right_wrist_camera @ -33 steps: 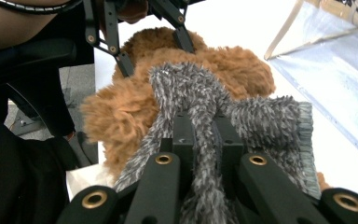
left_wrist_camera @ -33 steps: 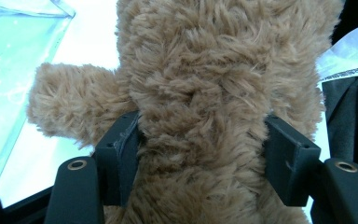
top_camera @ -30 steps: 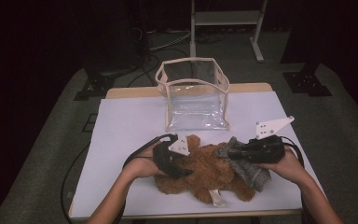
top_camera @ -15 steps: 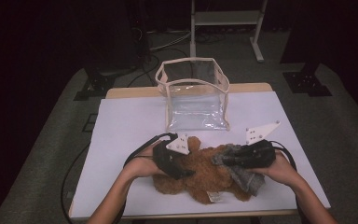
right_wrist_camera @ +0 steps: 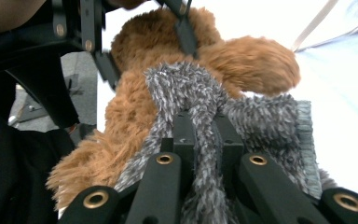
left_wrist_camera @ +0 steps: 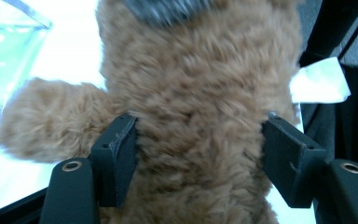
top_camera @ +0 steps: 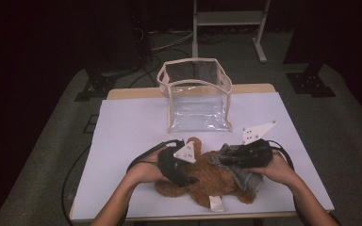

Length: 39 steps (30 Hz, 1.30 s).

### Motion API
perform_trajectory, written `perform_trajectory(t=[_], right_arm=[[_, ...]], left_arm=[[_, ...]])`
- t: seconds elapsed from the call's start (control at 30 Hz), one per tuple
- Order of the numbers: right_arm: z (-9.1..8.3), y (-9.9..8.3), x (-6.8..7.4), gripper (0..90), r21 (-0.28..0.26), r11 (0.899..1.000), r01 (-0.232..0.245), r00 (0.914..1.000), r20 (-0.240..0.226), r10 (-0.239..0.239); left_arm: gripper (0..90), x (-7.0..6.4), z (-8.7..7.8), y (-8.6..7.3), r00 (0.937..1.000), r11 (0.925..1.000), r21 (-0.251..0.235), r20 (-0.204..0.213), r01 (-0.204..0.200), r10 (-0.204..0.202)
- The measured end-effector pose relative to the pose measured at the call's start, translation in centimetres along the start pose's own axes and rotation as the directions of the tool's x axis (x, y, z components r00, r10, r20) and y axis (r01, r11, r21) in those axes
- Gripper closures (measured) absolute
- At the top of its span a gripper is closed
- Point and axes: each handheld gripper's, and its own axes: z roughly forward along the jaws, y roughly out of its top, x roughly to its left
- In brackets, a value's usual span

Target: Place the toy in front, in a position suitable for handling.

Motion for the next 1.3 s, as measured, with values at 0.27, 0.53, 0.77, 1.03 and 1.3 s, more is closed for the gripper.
perform_trajectory(t=[0.27, 0.53, 0.77, 1.03, 1.3], right_arm=[[-0.4, -0.6, 0.6, 81.9, 0.002, 1.0, 0.002, 1.0, -0.004, -0.002], [0.2, 1.2, 0.0, 81.7, 0.016, 1.0, 0.024, 0.9994, 0.023, -0.024], [0.6, -0.1, 1.2, 81.9, 0.015, 1.0, 0.015, 0.9999, -0.003, -0.015], [-0.1, 0.9, 1.6, 81.5, 0.043, 0.997, 0.064, 0.9975, 0.029, -0.065], [1.3, 1.5, 1.5, 81.7, 0.038, 0.998, 0.056, 0.9984, 0.001, -0.056]], left_arm=[[35.4, -0.7, 0.8, 0.1, 0.9992, 0.9998, -0.012, 0.038, -0.016, 0.016], [35.1, -1.2, 0.6, -0.1, 0.9981, 0.9993, 0.001, 0.05, -0.037, 0.037], [32.6, -0.9, -0.4, 0.7, 0.9994, 0.9988, -0.039, 0.02, -0.029, 0.029], [37.8, -1.9, 1.0, 0.3, 0.9952, 0.9984, 0.012, 0.082, -0.055, 0.054], [34.8, -1.9, 0.1, 0.4, 0.9958, 0.9984, -0.002, 0.072, -0.056, 0.056]])
